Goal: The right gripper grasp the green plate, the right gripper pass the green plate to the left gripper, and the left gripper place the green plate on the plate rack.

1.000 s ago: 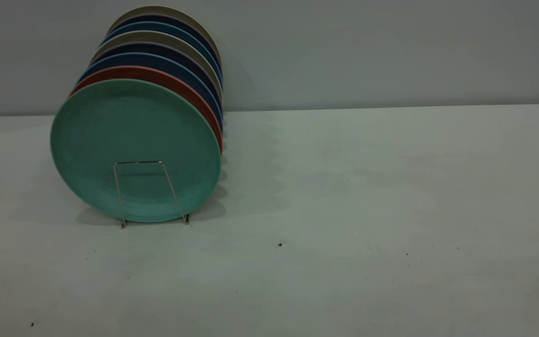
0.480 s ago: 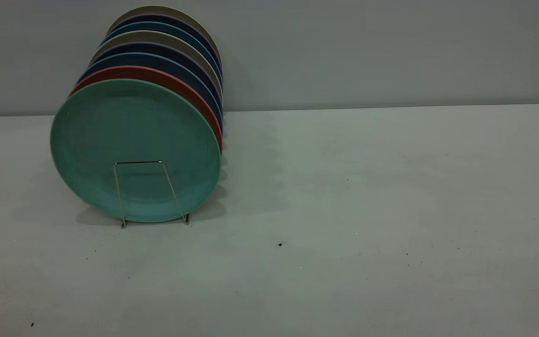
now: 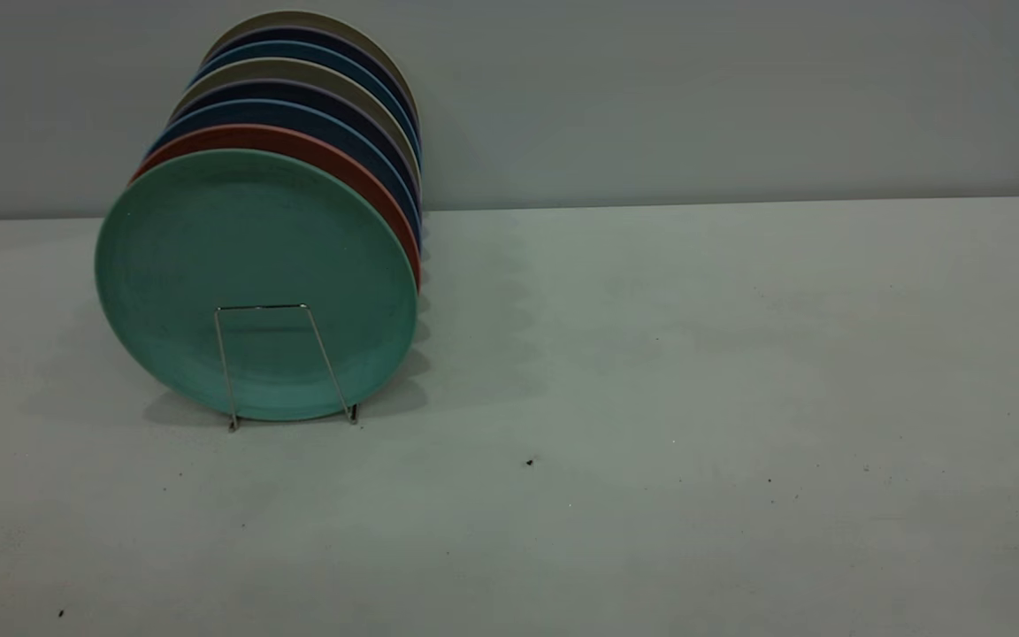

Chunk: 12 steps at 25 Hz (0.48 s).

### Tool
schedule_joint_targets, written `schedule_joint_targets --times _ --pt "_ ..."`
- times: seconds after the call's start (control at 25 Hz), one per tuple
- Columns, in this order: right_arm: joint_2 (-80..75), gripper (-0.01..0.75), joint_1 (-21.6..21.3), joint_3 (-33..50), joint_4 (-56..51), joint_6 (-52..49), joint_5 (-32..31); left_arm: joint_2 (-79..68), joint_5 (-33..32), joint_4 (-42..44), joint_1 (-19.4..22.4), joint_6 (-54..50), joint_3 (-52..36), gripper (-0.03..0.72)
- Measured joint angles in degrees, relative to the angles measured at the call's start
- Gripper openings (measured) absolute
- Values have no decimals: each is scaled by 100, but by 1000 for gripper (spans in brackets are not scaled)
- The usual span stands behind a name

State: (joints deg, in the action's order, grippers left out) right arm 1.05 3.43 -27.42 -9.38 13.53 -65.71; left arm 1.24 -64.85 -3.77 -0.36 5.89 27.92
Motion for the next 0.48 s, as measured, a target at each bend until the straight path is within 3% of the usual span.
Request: schedule_joint_targets --times 0.48 --pt "0 534 0 0 360 -472 0 0 0 0 0 -6 0 471"
